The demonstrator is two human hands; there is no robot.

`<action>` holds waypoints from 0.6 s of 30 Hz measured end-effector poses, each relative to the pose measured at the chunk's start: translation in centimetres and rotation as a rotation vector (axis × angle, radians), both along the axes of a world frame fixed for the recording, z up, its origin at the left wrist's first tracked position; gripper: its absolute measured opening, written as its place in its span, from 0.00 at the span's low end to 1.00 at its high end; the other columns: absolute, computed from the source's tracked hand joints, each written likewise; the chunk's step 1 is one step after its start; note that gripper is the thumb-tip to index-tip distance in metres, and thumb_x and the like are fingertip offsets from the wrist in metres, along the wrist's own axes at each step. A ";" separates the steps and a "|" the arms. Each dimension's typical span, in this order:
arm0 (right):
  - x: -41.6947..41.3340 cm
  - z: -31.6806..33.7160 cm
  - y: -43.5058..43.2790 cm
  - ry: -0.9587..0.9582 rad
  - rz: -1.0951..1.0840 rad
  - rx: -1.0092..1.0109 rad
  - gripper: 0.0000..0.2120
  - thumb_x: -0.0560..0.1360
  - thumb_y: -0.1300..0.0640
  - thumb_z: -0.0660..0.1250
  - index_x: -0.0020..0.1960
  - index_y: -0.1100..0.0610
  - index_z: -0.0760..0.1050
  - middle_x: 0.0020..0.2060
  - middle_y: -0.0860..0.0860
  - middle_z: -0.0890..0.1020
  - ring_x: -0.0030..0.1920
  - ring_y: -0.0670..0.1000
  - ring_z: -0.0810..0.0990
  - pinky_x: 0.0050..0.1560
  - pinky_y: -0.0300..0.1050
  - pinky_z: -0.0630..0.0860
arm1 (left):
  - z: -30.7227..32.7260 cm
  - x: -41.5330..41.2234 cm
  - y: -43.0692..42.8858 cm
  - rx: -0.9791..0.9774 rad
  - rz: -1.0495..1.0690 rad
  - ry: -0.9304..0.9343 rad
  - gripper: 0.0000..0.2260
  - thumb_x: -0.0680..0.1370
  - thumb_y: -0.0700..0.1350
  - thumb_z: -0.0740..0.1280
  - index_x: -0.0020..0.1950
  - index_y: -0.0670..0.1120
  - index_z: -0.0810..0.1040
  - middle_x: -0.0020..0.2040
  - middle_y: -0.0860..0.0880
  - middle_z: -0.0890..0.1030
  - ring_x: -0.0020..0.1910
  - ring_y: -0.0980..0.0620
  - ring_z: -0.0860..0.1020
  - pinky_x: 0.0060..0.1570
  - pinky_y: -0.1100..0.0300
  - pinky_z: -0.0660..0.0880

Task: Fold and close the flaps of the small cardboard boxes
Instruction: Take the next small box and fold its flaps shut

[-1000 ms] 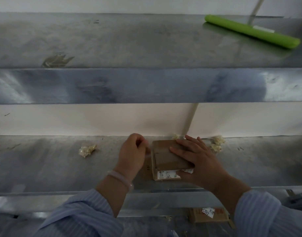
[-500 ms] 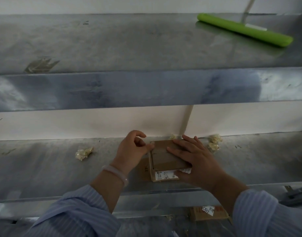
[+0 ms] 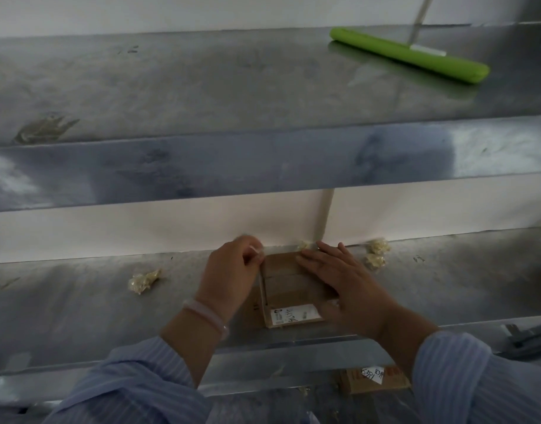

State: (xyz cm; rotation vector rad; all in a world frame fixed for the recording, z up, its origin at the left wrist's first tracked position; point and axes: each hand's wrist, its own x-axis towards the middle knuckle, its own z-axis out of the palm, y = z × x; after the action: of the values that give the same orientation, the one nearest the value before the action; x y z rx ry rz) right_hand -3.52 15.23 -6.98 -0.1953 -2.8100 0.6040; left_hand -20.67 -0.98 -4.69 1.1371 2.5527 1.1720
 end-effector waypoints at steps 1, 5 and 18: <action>0.2 0.3 0.0 0.016 -0.025 -0.134 0.33 0.69 0.48 0.61 0.74 0.45 0.62 0.72 0.42 0.63 0.75 0.39 0.51 0.77 0.47 0.47 | 0.1 0.0 0.0 0.001 -0.035 0.041 0.11 0.75 0.41 0.70 0.55 0.50 0.78 0.41 0.55 0.80 0.41 0.60 0.78 0.44 0.68 0.73; 0.7 0.3 0.0 0.088 -0.231 -0.394 0.32 0.72 0.54 0.68 0.74 0.47 0.61 0.75 0.43 0.57 0.74 0.39 0.54 0.72 0.40 0.58 | 0.4 -0.5 0.9 -0.184 -0.257 0.316 0.13 0.77 0.39 0.63 0.59 0.50 0.80 0.51 0.53 0.80 0.51 0.52 0.76 0.55 0.54 0.74; 3.9 0.8 -1.2 0.065 -0.582 -1.127 0.14 0.80 0.53 0.62 0.64 0.45 0.77 0.54 0.46 0.83 0.54 0.46 0.81 0.60 0.48 0.77 | -1.2 3.9 2.7 -0.466 -0.324 0.560 0.28 0.77 0.64 0.44 0.73 0.56 0.65 0.68 0.52 0.73 0.69 0.46 0.67 0.69 0.44 0.59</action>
State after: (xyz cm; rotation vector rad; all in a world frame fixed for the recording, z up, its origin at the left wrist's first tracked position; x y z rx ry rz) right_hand 0.40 14.02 -6.21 -1.0864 -1.8534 1.8424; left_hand -16.78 1.72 -5.88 1.8306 2.6264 0.1735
